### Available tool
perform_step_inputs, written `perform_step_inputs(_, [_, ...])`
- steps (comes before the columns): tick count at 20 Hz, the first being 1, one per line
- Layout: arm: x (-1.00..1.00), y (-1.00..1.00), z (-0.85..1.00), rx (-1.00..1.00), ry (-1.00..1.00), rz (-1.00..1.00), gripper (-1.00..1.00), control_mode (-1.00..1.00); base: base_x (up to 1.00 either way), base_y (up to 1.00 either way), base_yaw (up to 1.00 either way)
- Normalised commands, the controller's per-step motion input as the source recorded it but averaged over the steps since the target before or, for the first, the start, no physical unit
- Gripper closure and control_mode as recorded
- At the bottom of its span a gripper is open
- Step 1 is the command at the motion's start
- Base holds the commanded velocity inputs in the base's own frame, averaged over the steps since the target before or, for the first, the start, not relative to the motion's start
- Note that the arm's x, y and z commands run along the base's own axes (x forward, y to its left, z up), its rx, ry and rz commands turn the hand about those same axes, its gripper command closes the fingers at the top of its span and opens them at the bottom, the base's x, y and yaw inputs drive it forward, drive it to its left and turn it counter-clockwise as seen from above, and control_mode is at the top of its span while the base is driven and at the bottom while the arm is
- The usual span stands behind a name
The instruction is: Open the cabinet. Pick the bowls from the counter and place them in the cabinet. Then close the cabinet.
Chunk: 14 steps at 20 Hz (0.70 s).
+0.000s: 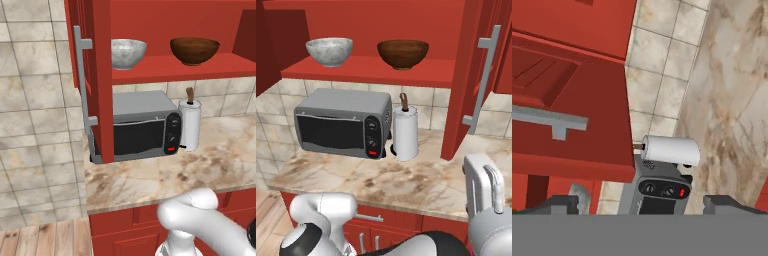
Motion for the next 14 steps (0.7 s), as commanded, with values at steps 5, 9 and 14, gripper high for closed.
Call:
perform_step_inputs(5, [0.22, -0.28, -0.13, 0.00, 0.10, 0.14, -1.00, -1.00, 0.00, 0.00, 0.00])
perform_step_inputs(9, [0.45, -0.05, 0.00, 0.00, 0.00, 0.11, -1.00, -1.00, 0.00, 0.00, 0.00])
perform_step_inputs(14, [0.44, -0.01, -0.05, 0.07, 0.00, 0.14, -1.00, -1.00, 0.00, 0.00, 0.00])
